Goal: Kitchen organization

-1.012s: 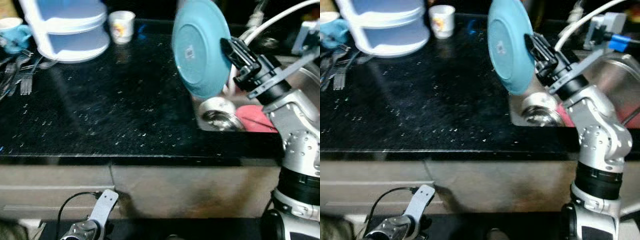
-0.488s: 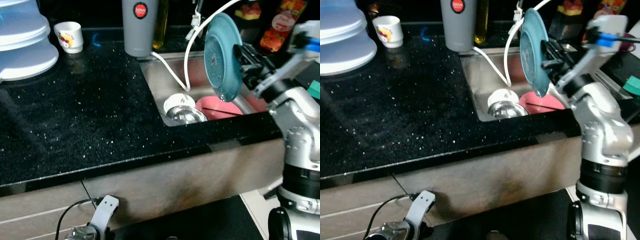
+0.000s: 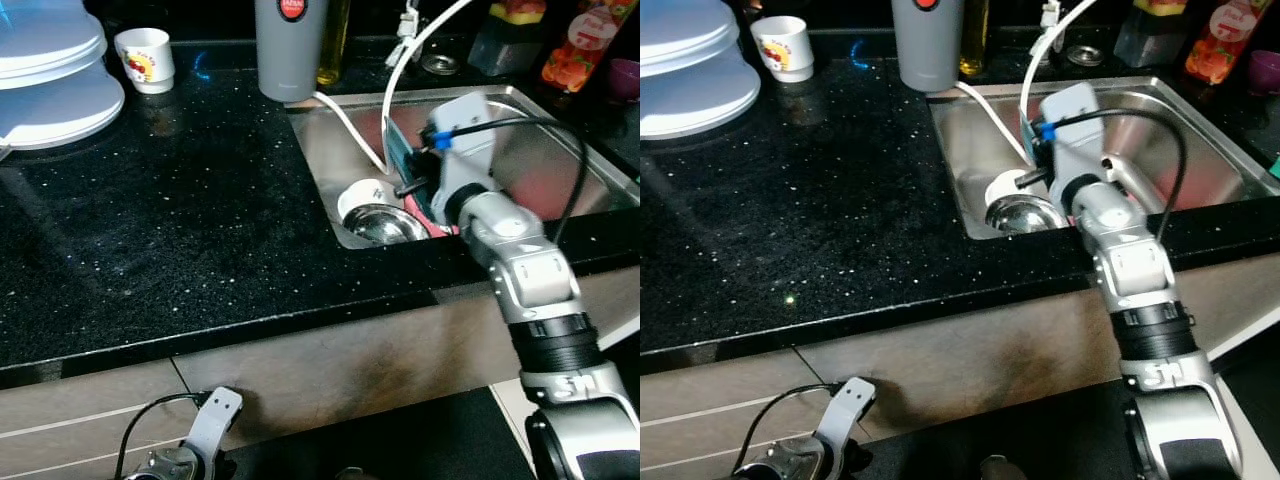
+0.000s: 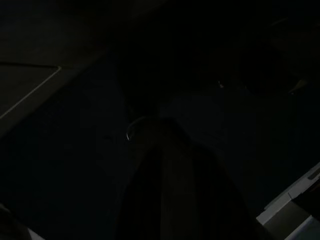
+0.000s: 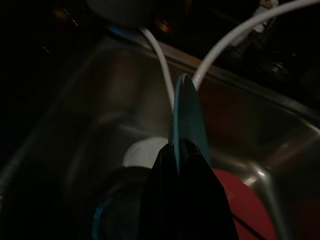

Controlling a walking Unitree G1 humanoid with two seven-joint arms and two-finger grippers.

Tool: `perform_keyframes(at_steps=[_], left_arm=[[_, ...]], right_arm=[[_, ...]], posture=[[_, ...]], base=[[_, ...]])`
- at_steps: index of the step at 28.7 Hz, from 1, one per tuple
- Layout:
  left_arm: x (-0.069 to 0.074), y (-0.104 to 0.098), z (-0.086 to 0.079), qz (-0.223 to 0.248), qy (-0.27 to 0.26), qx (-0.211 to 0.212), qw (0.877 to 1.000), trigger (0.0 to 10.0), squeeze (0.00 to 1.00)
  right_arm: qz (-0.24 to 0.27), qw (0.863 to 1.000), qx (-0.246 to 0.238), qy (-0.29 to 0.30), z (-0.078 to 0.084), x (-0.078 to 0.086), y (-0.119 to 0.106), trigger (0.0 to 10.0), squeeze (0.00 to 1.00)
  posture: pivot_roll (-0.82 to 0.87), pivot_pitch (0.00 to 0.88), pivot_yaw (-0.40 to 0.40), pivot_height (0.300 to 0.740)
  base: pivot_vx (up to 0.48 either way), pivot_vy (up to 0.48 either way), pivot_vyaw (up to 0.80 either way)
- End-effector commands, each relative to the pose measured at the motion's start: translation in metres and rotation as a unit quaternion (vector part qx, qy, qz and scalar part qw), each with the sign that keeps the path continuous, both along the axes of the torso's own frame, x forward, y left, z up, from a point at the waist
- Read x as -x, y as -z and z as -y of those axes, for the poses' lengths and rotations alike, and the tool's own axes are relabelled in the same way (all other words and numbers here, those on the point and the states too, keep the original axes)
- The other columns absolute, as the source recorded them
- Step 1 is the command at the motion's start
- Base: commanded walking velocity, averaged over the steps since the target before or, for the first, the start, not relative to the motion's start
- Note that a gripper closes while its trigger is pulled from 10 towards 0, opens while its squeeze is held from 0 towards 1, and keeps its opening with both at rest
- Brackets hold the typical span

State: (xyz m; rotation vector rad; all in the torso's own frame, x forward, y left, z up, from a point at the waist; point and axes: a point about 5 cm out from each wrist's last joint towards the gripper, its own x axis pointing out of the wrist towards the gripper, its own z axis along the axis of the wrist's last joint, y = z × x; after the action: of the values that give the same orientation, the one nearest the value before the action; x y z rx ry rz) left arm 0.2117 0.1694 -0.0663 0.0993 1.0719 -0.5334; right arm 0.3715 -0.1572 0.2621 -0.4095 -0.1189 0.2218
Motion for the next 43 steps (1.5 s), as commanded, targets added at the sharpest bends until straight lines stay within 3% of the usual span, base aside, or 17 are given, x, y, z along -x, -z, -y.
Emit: perform_keyframes(at_steps=[1,2,4,5,6,7,11,12,13,15,16,17,20,25,28,34,43], left_arm=[[0.004,0.002,-0.001,-0.006,0.003,-0.003,1.0,10.0,0.0],[0.004,0.002,0.0,-0.006,0.004,-0.003,1.0,10.0,0.0],[0.004,0.002,0.0,-0.005,0.004,-0.003,1.0,10.0,0.0],[0.004,0.002,0.0,-0.004,0.004,-0.004,1.0,10.0,0.0],[0.004,0.002,0.0,-0.004,0.004,-0.004,1.0,10.0,0.0],[0.003,0.002,0.0,-0.003,0.004,-0.005,1.0,10.0,0.0],[0.003,0.002,-0.001,-0.001,0.003,-0.008,1.0,10.0,0.0],[0.003,0.002,-0.001,0.0,0.003,-0.009,1.0,10.0,0.0],[0.003,0.002,-0.001,0.001,0.003,-0.01,1.0,10.0,0.0],[0.003,0.002,-0.002,0.001,0.003,-0.011,1.0,10.0,0.0],[0.002,0.002,-0.002,0.002,0.002,-0.012,1.0,10.0,0.0],[0.002,0.002,-0.002,0.003,0.002,-0.013,1.0,10.0,0.0],[0.002,0.001,-0.003,0.006,-0.001,-0.018,1.0,10.0,0.0],[0.0,0.001,-0.005,0.011,-0.004,-0.028,1.0,10.0,0.0],[0.0,0.001,-0.006,0.014,-0.006,-0.033,0.999,10.0,0.0],[-0.002,0.001,-0.013,0.029,-0.038,-0.082,0.996,10.0,0.0],[0.0,0.003,-0.012,0.03,-0.057,-0.089,0.994,10.0,0.0]], right_arm=[[0.011,1.0,0.026,0.002,-0.006,-0.004,0.0,10.0,0.15],[0.009,0.999,0.033,0.0,-0.008,-0.005,0.001,10.0,0.15],[0.007,0.999,0.029,-0.01,-0.014,-0.006,0.004,10.0,0.5],[0.005,0.999,0.029,-0.014,-0.016,-0.007,0.006,10.0,0.53],[0.003,0.999,0.028,-0.018,-0.018,-0.008,0.008,10.0,0.72],[0.0,1.0,0.018,-0.021,-0.019,-0.008,0.009,10.0,0.99],[0.006,1.0,-0.004,-0.018,-0.019,-0.009,0.008,10.0,1.0],[0.011,1.0,-0.01,-0.019,-0.019,-0.009,0.006,10.0,0.98],[0.016,0.999,-0.024,-0.021,-0.02,-0.009,0.004,10.0,0.86],[0.019,0.999,-0.034,-0.022,-0.02,-0.009,0.002,10.0,0.86],[0.027,0.998,-0.049,-0.034,-0.022,-0.008,-0.002,10.0,0.08],[0.035,0.996,-0.063,-0.049,-0.025,-0.007,-0.006,10.0,0.0],[0.056,0.982,-0.127,-0.13,-0.042,0.004,-0.018,10.0,0.0],[0.058,0.969,-0.164,-0.173,-0.055,0.009,-0.023,10.0,0.0],[0.057,0.968,-0.166,-0.178,-0.059,0.009,-0.022,10.0,0.0],[0.05,0.969,-0.148,-0.192,-0.084,0.006,-0.02,10.0,0.0],[0.045,0.977,-0.122,-0.167,-0.099,-0.012,-0.024,10.0,0.0]], posture=[[0.03,0.144,-0.046,0.74],[0.03,0.144,-0.046,0.74],[0.03,0.146,-0.048,0.74],[0.03,0.147,-0.049,0.74],[0.03,0.148,-0.05,0.74],[0.03,0.148,-0.05,0.74],[0.03,0.146,-0.048,0.74],[0.03,0.146,-0.048,0.74],[0.03,0.145,-0.046,0.74],[0.03,0.145,-0.046,0.74],[0.03,0.144,-0.046,0.74],[0.03,0.143,-0.045,0.74],[0.03,0.141,-0.045,0.74],[0.04,0.139,-0.044,0.74],[0.04,0.139,-0.045,0.74],[0.06,0.136,-0.055,0.74],[0.1,0.157,-0.084,0.74]], base=[[0.0,0.0,0.0],[0.0,0.0,0.0],[0.0,0.0,0.0],[0.0,0.0,0.0],[0.0,0.0,0.0],[0.0,0.0,0.0],[0.0,0.0,0.0],[0.0,0.0,0.0],[0.0,0.0,0.0],[0.0,0.0,0.0],[0.0,0.0,0.0],[0.0,0.0,0.0],[0.0,0.0,0.0],[0.0,0.0,0.46],[0.0,0.0,0.76],[0.0,0.0,0.76],[0.0,0.0,0.76]])
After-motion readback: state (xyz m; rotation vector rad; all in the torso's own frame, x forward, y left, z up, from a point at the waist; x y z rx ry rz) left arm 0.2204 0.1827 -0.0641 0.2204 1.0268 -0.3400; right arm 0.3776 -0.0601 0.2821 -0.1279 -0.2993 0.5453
